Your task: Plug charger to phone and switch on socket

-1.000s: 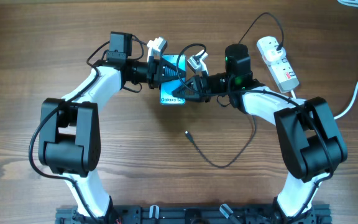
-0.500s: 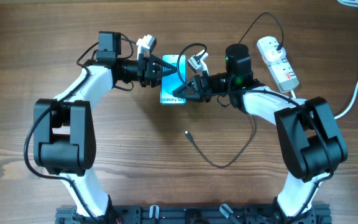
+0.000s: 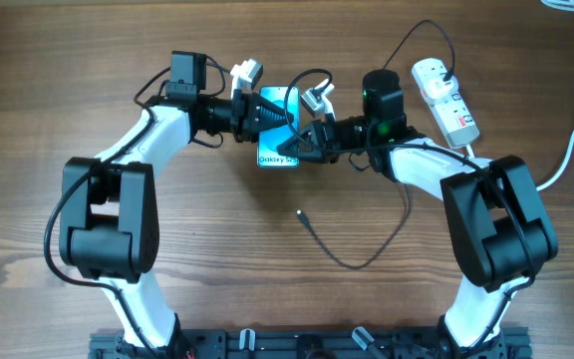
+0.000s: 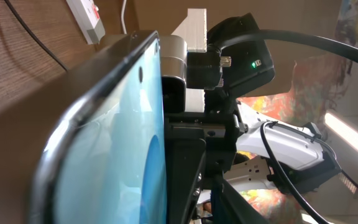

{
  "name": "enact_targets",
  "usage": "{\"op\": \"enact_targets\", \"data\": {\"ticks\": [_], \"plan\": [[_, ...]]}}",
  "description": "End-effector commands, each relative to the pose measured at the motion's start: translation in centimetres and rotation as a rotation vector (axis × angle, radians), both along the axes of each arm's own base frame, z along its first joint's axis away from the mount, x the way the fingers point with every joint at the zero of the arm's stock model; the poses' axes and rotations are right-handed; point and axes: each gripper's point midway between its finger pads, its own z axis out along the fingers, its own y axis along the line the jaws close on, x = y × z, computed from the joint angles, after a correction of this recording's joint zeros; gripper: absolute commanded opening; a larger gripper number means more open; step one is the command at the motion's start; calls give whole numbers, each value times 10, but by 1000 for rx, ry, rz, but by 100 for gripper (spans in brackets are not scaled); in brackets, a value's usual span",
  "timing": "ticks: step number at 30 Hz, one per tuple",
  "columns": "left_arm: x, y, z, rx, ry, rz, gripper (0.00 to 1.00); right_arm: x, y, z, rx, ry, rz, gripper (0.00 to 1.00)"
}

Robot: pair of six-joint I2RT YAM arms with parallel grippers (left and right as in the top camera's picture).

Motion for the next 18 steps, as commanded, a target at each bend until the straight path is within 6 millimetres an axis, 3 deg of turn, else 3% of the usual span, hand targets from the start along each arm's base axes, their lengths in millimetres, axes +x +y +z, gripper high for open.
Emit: {"op": "enact_targets", "data": {"ticks": [1, 6, 11, 14, 15, 17, 18], "plan": [[2, 7, 8, -33, -18, -2, 32, 0, -1, 4, 9, -13, 8, 4], [3, 9, 8, -33, -18, 3, 29, 0, -1, 4, 9, -15, 9, 4], [3, 9, 8, -33, -18, 3, 4, 0, -1, 4, 10, -15, 9, 4], [3, 9, 8, -32, -18, 4, 4, 0, -1, 4, 10, -14, 9, 6], [3, 9, 8, -33, -19, 3, 4, 0, -1, 4, 9, -12, 9, 15], [4, 9, 8, -29, -18, 6, 4, 0, -1, 4, 1, 15, 2, 53], [4, 9, 8, -29, -18, 6, 4, 2, -2, 5, 0, 20, -3, 65]]}}
